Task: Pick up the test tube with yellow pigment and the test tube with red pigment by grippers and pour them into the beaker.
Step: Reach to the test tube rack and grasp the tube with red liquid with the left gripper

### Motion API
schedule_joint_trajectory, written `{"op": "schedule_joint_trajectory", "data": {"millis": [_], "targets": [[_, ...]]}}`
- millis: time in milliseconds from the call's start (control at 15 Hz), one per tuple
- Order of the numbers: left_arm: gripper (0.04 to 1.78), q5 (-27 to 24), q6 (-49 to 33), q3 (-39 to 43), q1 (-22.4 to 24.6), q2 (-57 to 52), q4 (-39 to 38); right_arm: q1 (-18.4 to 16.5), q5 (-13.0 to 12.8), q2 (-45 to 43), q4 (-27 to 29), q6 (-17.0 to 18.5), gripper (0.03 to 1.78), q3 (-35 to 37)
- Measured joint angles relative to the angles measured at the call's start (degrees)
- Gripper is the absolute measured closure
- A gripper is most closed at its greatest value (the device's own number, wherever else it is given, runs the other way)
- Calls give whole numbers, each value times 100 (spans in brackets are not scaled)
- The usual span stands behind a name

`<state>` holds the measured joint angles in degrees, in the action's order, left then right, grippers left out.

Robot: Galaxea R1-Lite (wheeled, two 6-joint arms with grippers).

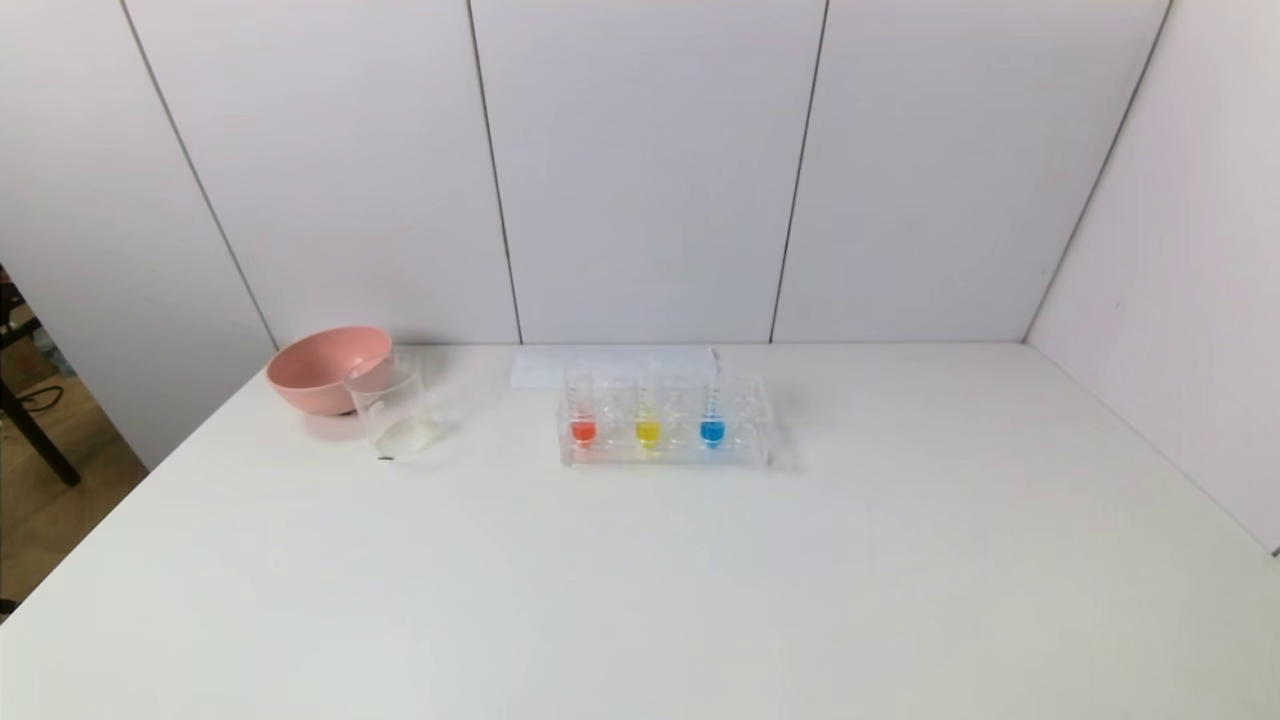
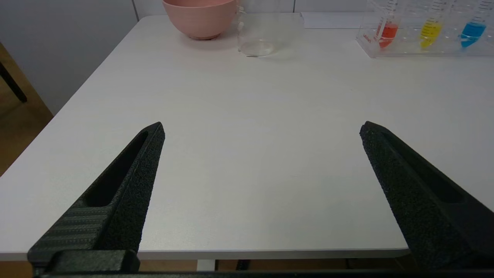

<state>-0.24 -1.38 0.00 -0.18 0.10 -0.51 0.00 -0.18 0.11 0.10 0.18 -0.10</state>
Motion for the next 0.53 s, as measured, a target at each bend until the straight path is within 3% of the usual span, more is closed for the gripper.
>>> {"op": "schedule_joint_trajectory", "data": {"millis": [533], "targets": [[5,-2,107,0,0,0,-1,0,0,0,0,0,11,0]]}}
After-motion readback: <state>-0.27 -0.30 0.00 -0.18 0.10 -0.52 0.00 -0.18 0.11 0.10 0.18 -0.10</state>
